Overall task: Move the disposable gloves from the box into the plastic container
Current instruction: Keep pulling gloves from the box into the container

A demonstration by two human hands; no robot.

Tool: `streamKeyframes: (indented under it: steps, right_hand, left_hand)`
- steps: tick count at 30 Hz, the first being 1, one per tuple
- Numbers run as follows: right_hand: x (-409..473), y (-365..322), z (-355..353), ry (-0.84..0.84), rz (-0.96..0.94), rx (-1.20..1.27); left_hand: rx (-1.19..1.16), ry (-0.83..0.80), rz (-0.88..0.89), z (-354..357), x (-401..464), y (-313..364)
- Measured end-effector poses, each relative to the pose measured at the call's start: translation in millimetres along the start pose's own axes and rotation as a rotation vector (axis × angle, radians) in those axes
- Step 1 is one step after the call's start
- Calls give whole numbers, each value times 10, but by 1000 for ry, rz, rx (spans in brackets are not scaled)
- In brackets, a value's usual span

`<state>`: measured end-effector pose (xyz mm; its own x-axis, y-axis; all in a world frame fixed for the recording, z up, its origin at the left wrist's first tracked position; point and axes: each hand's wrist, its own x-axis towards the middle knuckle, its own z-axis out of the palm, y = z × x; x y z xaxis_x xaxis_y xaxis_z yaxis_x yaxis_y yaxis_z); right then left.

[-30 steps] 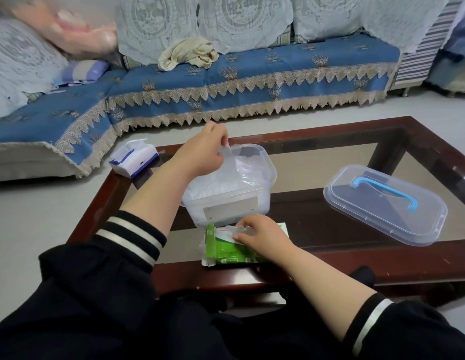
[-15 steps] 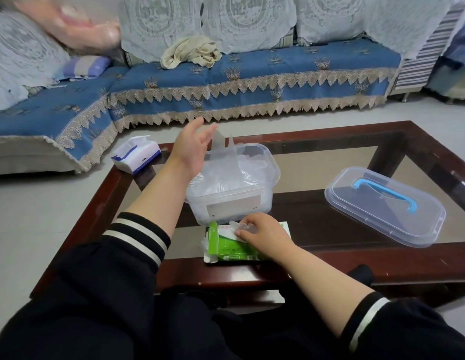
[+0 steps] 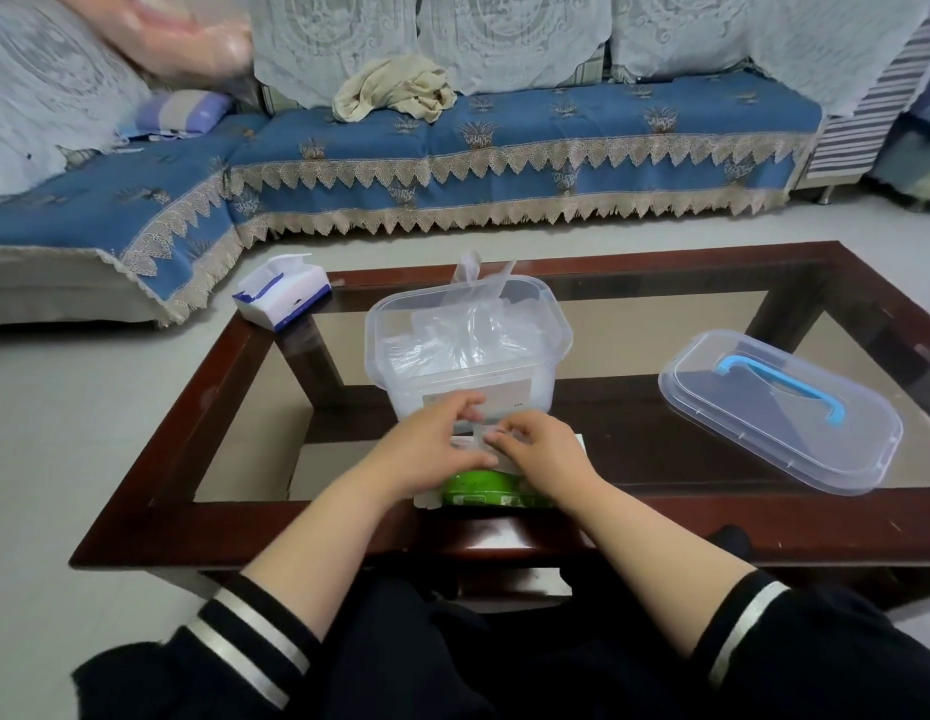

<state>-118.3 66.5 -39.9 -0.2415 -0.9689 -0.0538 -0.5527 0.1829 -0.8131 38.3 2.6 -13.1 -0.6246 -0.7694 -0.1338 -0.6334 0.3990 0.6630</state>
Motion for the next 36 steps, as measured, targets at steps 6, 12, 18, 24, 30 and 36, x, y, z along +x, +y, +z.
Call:
streamKeyframes:
  steps: [6, 12, 18, 24, 30, 36]
  right_hand:
    - [19, -23, 18, 82, -3, 192]
    - [29, -237, -261, 217, 115, 961]
    - [181, -689, -750, 309, 98, 1134]
    - [452, -1212, -1332, 370, -13, 1092]
    - [610, -1596, -1217, 393, -707, 381]
    - [1148, -1215, -487, -113, -646, -561]
  left_hand:
    - [189, 84, -20, 346, -45, -146]
    - [195, 67, -25, 346, -13, -171]
    - [188, 48, -15, 368, 10, -192]
    - [187, 72, -3, 375, 8, -201]
    - [181, 99, 25, 355, -9, -183]
    - [183, 119, 43, 367, -10, -152]
